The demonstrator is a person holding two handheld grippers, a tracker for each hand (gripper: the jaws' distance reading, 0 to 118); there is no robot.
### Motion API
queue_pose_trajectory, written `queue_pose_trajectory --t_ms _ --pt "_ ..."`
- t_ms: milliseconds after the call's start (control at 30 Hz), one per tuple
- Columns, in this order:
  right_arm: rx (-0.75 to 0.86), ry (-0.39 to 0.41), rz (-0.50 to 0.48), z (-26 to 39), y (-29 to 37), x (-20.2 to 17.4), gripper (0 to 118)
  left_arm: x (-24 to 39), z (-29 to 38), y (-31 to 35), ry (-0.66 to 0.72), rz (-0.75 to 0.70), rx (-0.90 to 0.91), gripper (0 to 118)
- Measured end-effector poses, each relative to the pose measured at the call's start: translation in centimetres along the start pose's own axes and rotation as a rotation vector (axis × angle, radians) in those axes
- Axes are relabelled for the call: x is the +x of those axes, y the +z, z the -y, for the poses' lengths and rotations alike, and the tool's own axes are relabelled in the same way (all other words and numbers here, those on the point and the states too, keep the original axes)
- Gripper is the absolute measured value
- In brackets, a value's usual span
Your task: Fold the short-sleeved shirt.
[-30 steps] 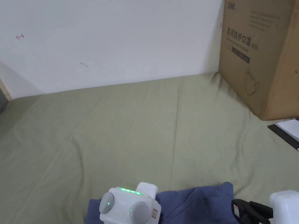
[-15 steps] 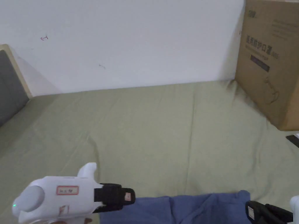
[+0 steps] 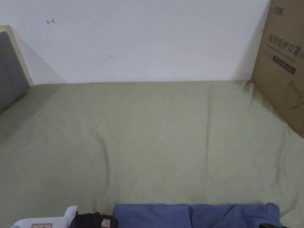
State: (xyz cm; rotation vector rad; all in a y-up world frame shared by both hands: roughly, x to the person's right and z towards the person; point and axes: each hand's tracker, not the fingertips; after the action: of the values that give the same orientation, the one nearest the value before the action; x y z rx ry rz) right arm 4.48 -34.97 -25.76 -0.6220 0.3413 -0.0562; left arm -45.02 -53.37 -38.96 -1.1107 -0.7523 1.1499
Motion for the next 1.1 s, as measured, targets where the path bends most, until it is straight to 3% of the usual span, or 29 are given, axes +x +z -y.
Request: queue_pose_trajectory --t_ms 100,267,300,333,367,400,467,667,767,800,867,933,1000,1100 --pt "-0.023 0.001 0.003 0.0 -0.9 -0.4 0 -0.3 -0.8 -2.4 0.025 0.151 0.009 118" --pt "-0.063 -0.002 -0.005 0.4 -2.0 -1.0 0 1.5 0.1 -5.3 -0.075 0.012 0.053 117" --pt "-0.065 -0.002 -0.009 0.5 -1.9 -1.1 0 2.1 0.2 -5.6 -0.106 -0.021 0.057 112" --pt "-0.067 0.0 -0.014 0.6 -1.9 -1.1 0 2.5 0.5 -5.6 -0.147 -0.091 0.077 77" --pt "-0.069 0.003 -0.015 0.6 -1.9 -1.2 0 2.6 0.7 -5.5 -0.176 -0.194 0.11 15" --pt "-0.072 0.007 -0.015 0.7 -1.8 -1.1 0 2.3 0.8 -6.3 -0.205 -0.382 0.117 7" --pt "-0.079 0.014 -0.011 0.6 -1.4 -1.1 0 1.7 1.0 -5.6 -0.128 -0.216 0.141 7" --pt "-0.029 0.017 -0.012 0.2 0.6 -0.4 0 9.4 2.8 -4.7 -0.396 -0.503 0.109 7" --pt "0.008 -0.002 -0.018 -0.1 1.3 0.2 0 13.0 3.3 -1.7 -0.45 -0.758 0.155 7" --pt "0.018 -0.016 -0.022 0.0 1.5 0.5 0 14.2 3.7 -1.2 -0.492 -0.912 0.179 7" --pt "0.031 -0.039 -0.035 0.1 1.9 1.0 0 16.0 4.6 -1.3 -0.622 -1.24 0.188 7" --pt "0.036 -0.051 -0.043 0.3 2.2 1.5 0 16.7 5.8 -2.5 -0.775 -1.439 0.136 7" --pt "0.043 -0.056 -0.043 0.6 2.5 1.9 0 17.4 6.3 -3.7 -0.755 -1.383 0.121 8" --pt "0.058 -0.083 -0.045 0.9 3.2 2.5 0 18.7 6.1 -6.7 -0.585 -1.126 0.128 8"
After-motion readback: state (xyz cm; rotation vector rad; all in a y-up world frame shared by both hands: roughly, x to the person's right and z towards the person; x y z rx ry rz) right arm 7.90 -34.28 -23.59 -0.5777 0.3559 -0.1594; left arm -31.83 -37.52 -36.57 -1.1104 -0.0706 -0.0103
